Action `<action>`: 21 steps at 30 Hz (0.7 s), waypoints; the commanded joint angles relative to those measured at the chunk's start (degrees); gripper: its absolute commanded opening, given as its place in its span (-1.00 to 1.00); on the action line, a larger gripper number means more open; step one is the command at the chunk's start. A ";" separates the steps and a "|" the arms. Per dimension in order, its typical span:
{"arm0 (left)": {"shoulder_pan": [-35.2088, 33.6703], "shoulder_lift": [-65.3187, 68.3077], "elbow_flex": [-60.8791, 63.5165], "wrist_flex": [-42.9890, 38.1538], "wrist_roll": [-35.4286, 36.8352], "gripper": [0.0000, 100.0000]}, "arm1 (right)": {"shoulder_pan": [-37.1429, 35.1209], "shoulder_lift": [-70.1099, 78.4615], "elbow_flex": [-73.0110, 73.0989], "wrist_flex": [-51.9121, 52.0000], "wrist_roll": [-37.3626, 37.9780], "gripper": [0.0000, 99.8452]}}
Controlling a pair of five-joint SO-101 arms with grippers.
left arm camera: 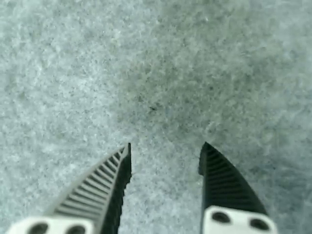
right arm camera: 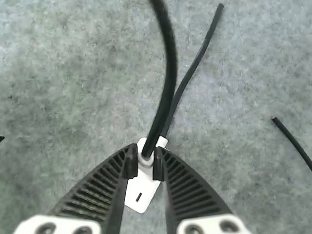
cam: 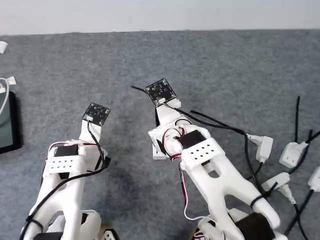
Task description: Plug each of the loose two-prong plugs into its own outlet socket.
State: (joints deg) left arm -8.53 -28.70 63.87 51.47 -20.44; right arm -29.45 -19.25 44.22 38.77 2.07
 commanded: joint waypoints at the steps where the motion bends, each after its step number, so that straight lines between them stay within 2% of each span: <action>1: -0.18 -1.49 -0.40 -1.41 0.53 -0.57 | 0.57 0.40 -2.29 -0.57 0.53 -0.98; 16: -0.18 -1.49 -0.40 -1.23 0.53 -0.57 | 0.22 1.45 1.58 -0.13 -3.43 -0.98; 21: -0.18 -1.49 -0.40 -1.23 0.53 -0.57 | -1.10 3.56 1.76 4.26 -3.34 -0.98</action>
State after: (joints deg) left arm -8.53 -28.70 63.87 51.47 -20.44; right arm -29.19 -17.49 45.80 40.26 -0.75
